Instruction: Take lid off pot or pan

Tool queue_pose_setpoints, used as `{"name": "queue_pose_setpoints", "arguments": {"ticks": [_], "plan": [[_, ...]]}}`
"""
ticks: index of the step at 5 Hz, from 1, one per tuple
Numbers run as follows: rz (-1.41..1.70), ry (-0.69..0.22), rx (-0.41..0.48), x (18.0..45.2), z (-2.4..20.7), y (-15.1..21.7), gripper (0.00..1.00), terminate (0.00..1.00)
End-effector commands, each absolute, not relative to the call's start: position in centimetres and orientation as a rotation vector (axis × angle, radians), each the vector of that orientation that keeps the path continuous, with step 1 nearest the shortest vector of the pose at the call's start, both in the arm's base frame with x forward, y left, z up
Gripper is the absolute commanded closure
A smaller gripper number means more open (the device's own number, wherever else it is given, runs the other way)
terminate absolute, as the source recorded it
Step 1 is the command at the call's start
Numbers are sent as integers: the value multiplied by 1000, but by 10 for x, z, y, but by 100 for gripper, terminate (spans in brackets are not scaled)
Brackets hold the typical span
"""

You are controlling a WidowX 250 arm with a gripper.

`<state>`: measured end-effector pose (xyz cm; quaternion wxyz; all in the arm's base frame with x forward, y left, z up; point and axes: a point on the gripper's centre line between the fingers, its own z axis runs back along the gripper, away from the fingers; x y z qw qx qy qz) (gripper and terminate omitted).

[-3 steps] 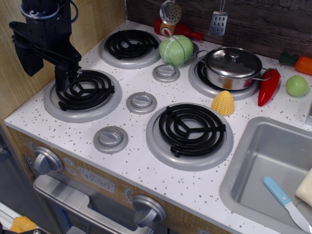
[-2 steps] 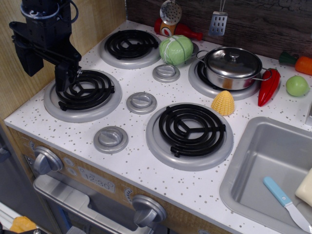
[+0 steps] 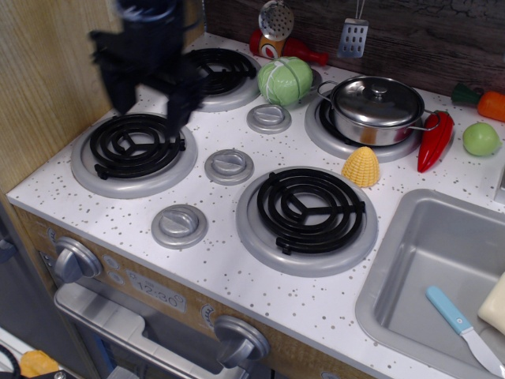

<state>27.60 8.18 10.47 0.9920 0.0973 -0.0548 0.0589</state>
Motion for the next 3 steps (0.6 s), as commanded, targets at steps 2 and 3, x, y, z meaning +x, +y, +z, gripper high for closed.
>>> {"name": "queue_pose_setpoints", "arguments": {"ticks": [2, 3], "plan": [[134, -332, 170, 337, 128, 0, 0, 0], [136, -357, 163, 352, 128, -28, 0, 0]]}}
